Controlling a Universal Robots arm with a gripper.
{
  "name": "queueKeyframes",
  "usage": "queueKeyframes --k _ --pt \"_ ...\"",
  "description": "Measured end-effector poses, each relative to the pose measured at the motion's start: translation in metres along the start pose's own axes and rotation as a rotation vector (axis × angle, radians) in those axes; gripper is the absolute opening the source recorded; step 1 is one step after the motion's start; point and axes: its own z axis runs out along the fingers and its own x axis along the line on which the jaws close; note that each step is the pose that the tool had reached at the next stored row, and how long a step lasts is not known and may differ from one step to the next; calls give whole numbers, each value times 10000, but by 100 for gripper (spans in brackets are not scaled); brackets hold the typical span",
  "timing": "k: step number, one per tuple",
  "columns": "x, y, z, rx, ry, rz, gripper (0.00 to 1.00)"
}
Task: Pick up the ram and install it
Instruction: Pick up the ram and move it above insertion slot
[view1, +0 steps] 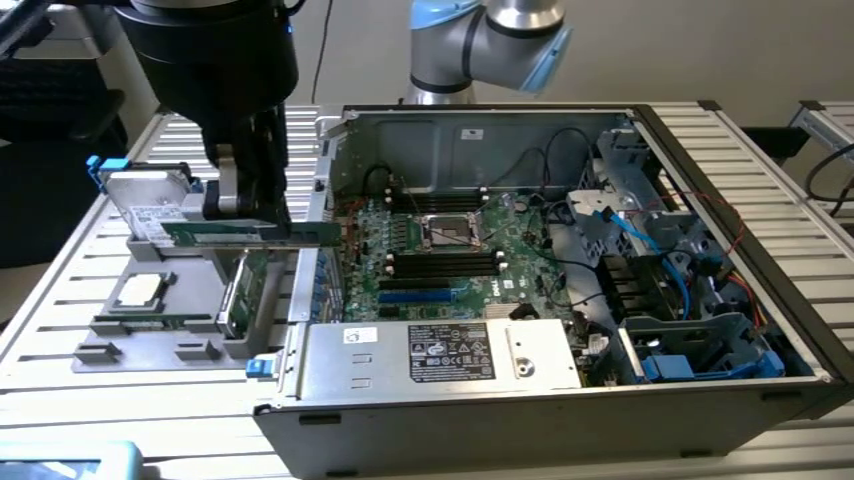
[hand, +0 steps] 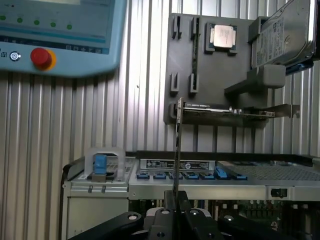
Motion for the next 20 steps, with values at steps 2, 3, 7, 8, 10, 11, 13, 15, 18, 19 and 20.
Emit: queueKeyframes --k 2,3,7,8,10,11,13,15,18,19,20 --pt "2 -88 -2 -1 1 -7 13" --pt "2 -135 -3 -2 1 -12 13" --pt "5 -316 -8 -5 2 -23 13" --pt "6 -360 -8 -4 1 -25 13" --pt "4 -452 -8 -4 1 -23 13" --pt "1 -497 -8 -5 2 -22 13" --pt "-10 -590 -6 -5 1 -24 13" --pt "-24 -679 -4 -5 2 -23 13" --pt "-63 -811 4 -5 1 -23 13" --pt "-82 -848 7 -5 2 -23 13" --pt "-101 -885 10 -5 2 -23 13"
